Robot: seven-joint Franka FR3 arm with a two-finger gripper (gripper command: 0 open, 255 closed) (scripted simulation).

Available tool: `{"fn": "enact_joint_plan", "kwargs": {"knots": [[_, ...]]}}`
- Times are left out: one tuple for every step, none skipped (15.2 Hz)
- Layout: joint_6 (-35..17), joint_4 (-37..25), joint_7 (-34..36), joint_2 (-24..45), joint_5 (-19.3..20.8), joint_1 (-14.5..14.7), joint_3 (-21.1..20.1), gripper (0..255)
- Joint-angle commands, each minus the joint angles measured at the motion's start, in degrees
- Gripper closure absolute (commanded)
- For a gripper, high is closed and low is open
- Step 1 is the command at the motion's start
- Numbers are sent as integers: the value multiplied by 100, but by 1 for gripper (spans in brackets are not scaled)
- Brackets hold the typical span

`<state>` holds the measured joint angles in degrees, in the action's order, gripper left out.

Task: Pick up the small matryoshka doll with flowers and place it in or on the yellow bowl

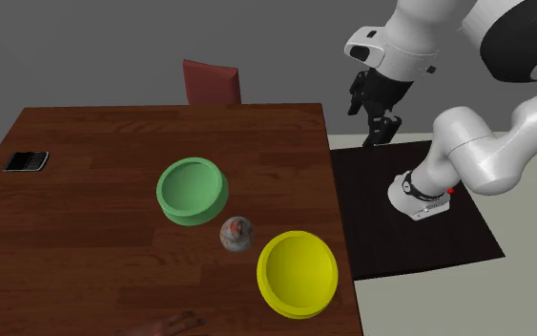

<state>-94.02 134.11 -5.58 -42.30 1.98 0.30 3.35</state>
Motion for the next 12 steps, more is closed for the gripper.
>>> {"fn": "enact_joint_plan", "kwargs": {"knots": [[0,0,0,0,0,0,0,0],[-109,-64,132,166,-84,21,-61,0],[-216,-135,262,336,-164,41,-121,0],[-320,-214,389,510,-240,60,-178,0],[-421,-300,513,687,-313,77,-234,0],[-519,-394,635,867,-382,93,-289,0],[-614,-495,754,1049,-448,108,-342,0],[-705,-604,872,1234,-509,123,-391,0],[-791,-721,988,1421,-566,137,-439,0],[-874,-844,1103,1610,-619,150,-485,0],[-952,-975,1215,1801,-669,162,-529,0],[-1025,-1114,1327,1993,-714,174,-571,0]]}}
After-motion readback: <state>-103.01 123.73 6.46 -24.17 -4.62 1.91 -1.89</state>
